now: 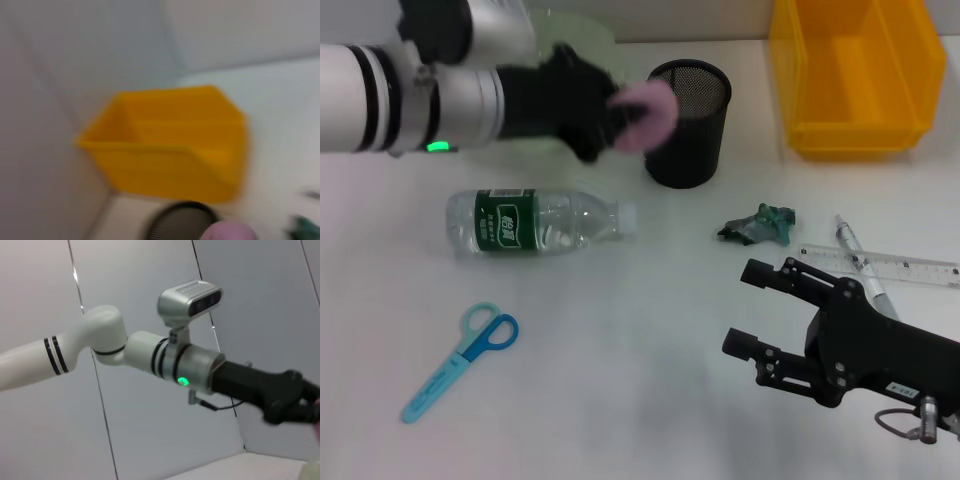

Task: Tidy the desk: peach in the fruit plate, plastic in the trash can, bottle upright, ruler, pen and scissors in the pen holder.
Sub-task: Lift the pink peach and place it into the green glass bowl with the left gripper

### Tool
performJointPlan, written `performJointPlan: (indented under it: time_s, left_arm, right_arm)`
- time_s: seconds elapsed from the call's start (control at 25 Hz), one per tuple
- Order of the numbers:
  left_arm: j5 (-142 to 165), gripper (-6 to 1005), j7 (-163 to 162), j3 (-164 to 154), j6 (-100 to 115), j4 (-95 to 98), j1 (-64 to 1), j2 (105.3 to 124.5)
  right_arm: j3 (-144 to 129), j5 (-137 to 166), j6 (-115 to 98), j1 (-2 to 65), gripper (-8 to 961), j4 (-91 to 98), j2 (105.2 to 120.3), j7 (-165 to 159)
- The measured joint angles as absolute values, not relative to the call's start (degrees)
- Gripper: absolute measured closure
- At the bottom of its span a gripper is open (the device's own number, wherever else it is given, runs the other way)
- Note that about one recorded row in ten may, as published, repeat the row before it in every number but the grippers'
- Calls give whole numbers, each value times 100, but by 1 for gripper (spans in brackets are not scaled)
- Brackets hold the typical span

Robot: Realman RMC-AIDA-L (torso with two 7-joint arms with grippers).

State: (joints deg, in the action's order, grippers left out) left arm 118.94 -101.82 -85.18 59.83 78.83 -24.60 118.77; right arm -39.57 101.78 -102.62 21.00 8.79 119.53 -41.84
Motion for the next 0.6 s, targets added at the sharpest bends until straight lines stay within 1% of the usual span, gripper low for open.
performJointPlan:
  time_s: [0.08, 0.16, 0.24, 0.28, 0.32, 0.4, 0.52, 0.56, 0.6]
  left_arm:
    - [11894, 858, -10182, -8518, 5983, 7883, -2460, 11877]
    - [11516, 871, -10215, -8438, 4891, 7606, -2432, 11873]
    - [11428, 890, -10210, -8435, 4616, 7531, -2433, 11873]
    - [11224, 899, -10187, -8435, 3994, 7291, -2474, 11874]
    - [11199, 913, -10184, -8437, 3887, 7239, -2486, 11874]
    - [11154, 940, -10175, -8462, 3508, 7002, -2566, 11874]
    - [11168, 945, -10173, -8481, 3050, 6551, -2735, 11879]
    - [11164, 947, -10177, -8460, 2763, 6170, -2905, 11880]
    - [11164, 947, -10177, -8460, 2763, 6170, -2905, 11880]
  right_arm:
    - [-3956, 10178, -10263, 2116, 195, 874, 11955, -4184]
    - [-3955, 10178, -10263, 2127, 196, 865, 11959, -4184]
    - [-3953, 10178, -10264, 2148, 196, 827, 11961, -4180]
    - [-3950, 10178, -10264, 2163, 196, 794, 11961, -4174]
    - [-3944, 10178, -10265, 2175, 196, 763, 11961, -4163]
    - [-3938, 10178, -10265, 2182, 196, 728, 11961, -4151]
    - [-3924, 10178, -10264, 2182, 196, 682, 11963, -4148]
    - [-3911, 10178, -10263, 2180, 196, 668, 11963, -4146]
    - [-3895, 10178, -10263, 2176, 197, 656, 11963, -4143]
